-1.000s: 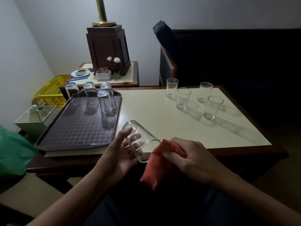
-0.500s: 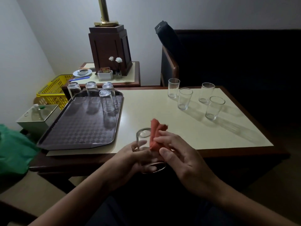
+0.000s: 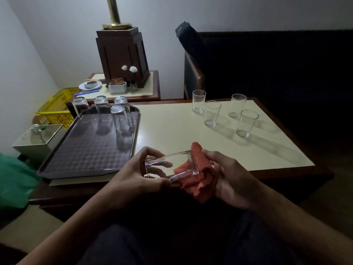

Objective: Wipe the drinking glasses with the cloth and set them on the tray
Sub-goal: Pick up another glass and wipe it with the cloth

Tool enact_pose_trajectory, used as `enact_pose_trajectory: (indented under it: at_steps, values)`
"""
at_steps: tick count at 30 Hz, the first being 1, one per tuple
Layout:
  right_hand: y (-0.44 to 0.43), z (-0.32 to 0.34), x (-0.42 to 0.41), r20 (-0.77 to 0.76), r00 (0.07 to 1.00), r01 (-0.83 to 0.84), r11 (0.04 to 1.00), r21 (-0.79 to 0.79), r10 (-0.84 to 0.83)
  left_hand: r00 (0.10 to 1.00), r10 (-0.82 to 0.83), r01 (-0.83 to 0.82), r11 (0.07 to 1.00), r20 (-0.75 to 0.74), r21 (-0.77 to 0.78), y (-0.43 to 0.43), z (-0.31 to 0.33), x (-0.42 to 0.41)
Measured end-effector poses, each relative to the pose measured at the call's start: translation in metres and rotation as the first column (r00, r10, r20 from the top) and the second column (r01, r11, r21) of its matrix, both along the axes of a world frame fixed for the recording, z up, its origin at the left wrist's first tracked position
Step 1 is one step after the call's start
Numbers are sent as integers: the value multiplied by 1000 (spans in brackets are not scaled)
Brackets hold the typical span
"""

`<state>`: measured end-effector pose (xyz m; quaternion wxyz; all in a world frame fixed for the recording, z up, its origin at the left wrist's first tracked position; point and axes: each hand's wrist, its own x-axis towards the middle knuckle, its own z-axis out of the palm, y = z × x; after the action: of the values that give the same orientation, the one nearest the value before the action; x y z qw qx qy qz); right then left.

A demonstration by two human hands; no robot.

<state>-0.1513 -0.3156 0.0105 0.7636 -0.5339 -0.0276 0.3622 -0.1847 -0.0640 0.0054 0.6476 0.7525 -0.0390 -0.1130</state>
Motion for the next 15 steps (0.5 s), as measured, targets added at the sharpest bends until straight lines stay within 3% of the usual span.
enact_pose_trajectory:
  at_steps: [2, 3, 5, 7, 9, 12, 13, 15]
  values:
    - [3, -4, -3, -61, 998, -4, 1000, -16, 3, 998, -58, 58, 998, 27, -8, 3, 1, -2]
    - [5, -8, -5, -8, 1000, 21, 998, -55, -21, 994, -107, 107, 994, 29, 3, 2, 2, -4]
    - [7, -13, -11, 295, 955, 83, 970, -228, -13, 984, -175, 173, 984, 34, 50, -1, 1, -5]
    - [2, -13, -15, 608, 788, 165, 917, -364, 99, 993, -109, 108, 994, -36, -29, -10, -1, -5]
    - [-2, -10, -17, 758, 613, 194, 888, -417, 222, 981, -16, -20, 983, -195, -181, -20, -3, -4]
    - [-4, -15, -19, 874, 241, 251, 843, -476, 422, 939, 3, -121, 940, -344, -320, -24, -9, -1]
    - [-4, -15, -20, 870, 178, 238, 838, -491, 459, 934, 0, -136, 926, -358, -353, -23, -10, 0]
    - [-2, -11, -21, 862, 256, 168, 858, -486, 438, 942, 7, -143, 914, -337, -380, -21, -11, 1]
